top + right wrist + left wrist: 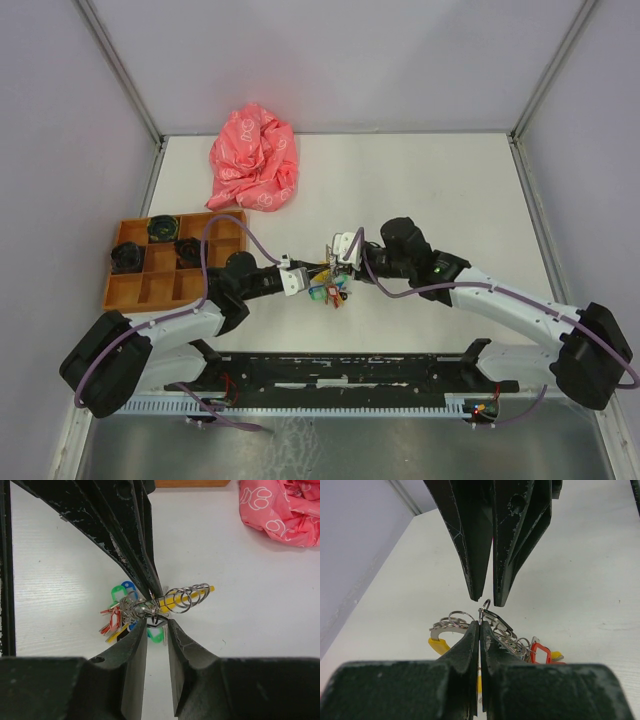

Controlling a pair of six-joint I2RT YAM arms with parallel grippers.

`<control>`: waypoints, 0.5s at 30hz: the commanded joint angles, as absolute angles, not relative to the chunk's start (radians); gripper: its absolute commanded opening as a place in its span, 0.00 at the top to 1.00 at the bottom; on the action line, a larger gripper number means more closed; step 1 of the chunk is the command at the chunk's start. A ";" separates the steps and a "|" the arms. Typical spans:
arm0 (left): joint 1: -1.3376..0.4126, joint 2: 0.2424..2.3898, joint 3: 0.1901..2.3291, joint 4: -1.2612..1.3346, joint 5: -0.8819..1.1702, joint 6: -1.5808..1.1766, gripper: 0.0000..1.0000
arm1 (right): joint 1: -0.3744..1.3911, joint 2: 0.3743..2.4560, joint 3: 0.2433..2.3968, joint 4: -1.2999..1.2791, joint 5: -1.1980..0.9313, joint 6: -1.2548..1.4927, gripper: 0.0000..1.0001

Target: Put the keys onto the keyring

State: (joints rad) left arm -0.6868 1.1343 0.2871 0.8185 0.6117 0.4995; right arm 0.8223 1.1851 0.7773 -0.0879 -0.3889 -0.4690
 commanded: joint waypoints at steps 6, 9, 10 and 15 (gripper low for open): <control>-0.688 1.126 0.289 0.913 0.635 0.466 0.97 | 0.818 1.200 0.796 -0.078 -0.404 -0.468 0.75; -0.689 1.126 0.287 0.915 0.634 0.466 0.97 | 0.818 1.208 0.799 -0.076 -0.405 -0.470 0.79; -0.689 1.127 0.287 0.919 0.634 0.466 0.97 | 0.818 1.210 0.801 -0.075 -0.405 -0.470 0.81; -0.689 1.127 0.287 0.918 0.639 0.466 0.97 | 0.818 1.212 0.805 -0.072 -0.403 -0.470 0.93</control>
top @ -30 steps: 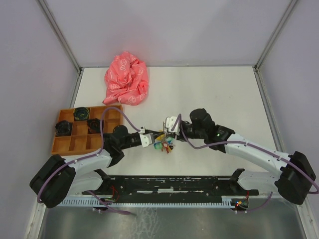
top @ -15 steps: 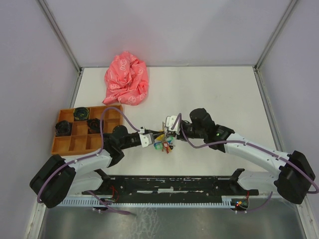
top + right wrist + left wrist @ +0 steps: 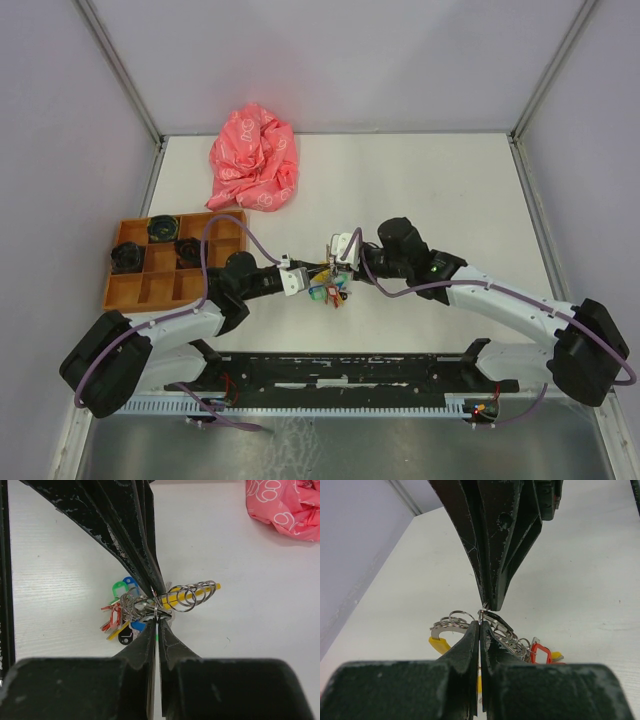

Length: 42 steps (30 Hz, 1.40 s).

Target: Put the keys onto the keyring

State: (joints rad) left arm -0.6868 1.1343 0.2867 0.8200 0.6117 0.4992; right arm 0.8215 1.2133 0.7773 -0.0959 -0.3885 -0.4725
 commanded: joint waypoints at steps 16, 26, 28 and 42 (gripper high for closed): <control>-0.689 1.140 0.308 0.873 0.664 0.483 0.97 | 0.823 1.223 0.873 -0.080 -0.463 -0.461 0.99; -0.689 1.133 0.307 0.890 0.592 0.442 0.97 | 0.844 1.225 0.890 -0.145 -0.453 -0.489 0.99; -0.689 1.128 0.305 0.904 0.562 0.421 0.97 | 0.844 1.208 0.877 -0.169 -0.433 -0.510 0.98; -0.689 1.137 0.310 0.924 0.531 0.374 0.97 | 0.848 1.150 0.820 -0.143 -0.315 -0.546 0.72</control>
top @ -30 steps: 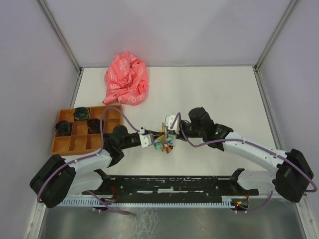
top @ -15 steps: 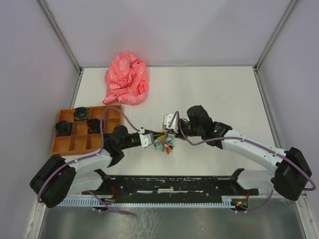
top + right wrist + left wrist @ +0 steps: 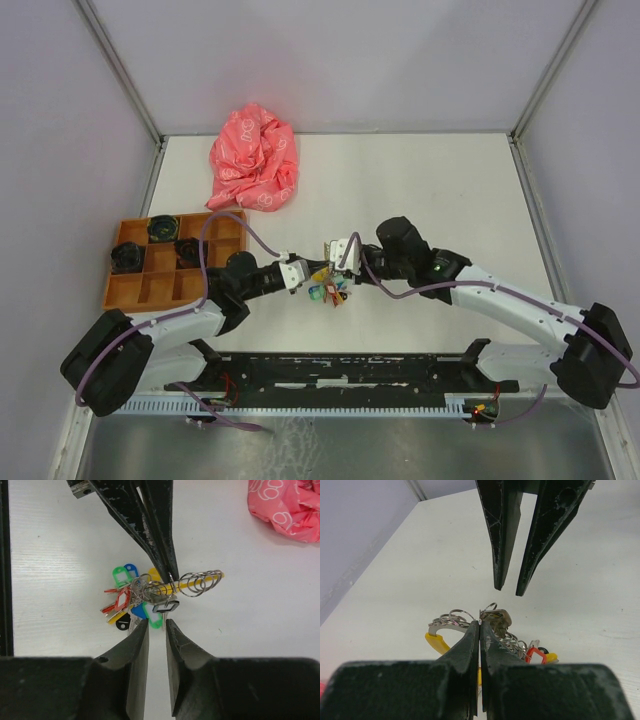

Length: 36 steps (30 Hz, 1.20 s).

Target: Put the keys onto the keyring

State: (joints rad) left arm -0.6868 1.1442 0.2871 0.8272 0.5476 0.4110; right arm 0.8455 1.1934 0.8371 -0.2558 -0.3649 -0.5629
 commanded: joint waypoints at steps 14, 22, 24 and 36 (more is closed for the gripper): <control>-0.689 1.150 0.308 0.946 0.526 0.363 0.97 | 0.848 1.188 0.776 0.031 -0.317 -0.426 0.60; -0.689 1.152 0.308 0.952 0.525 0.359 0.97 | 0.847 1.223 0.779 0.034 -0.323 -0.405 0.66; -0.689 1.151 0.308 0.954 0.523 0.358 0.97 | 0.847 1.228 0.780 0.029 -0.324 -0.403 0.67; -0.689 1.138 0.298 0.979 0.512 0.344 0.97 | 0.845 1.250 0.794 -0.008 -0.304 -0.413 0.88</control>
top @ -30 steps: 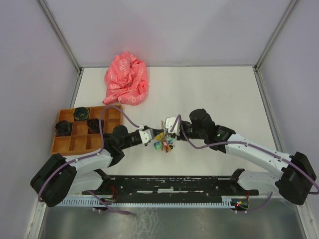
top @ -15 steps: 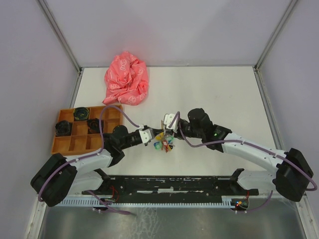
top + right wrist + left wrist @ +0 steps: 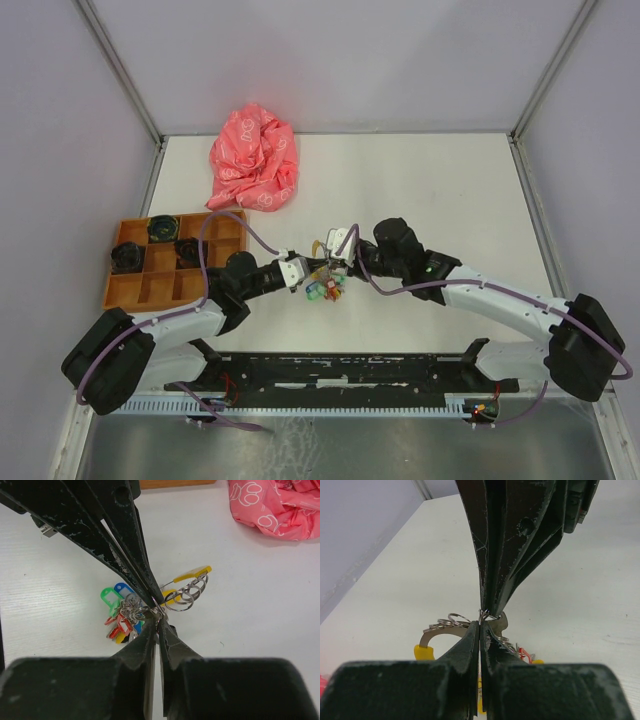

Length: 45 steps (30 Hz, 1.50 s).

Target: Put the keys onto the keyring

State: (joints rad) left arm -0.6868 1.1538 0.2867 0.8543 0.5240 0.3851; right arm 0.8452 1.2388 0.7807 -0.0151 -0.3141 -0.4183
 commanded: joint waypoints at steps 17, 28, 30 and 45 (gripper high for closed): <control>-0.689 1.249 0.230 1.385 0.393 0.106 0.97 | 0.852 1.278 0.807 0.043 -0.308 -0.433 0.99; -0.703 1.331 0.209 1.516 0.358 0.087 0.97 | 0.863 1.278 0.797 0.090 -0.306 -0.401 0.99; -0.703 1.324 0.206 1.488 0.343 0.108 0.97 | 0.862 1.254 0.796 0.097 -0.274 -0.386 0.99; -0.702 1.283 0.201 1.431 0.235 0.064 0.97 | 0.851 1.114 0.682 0.215 -0.126 0.018 0.51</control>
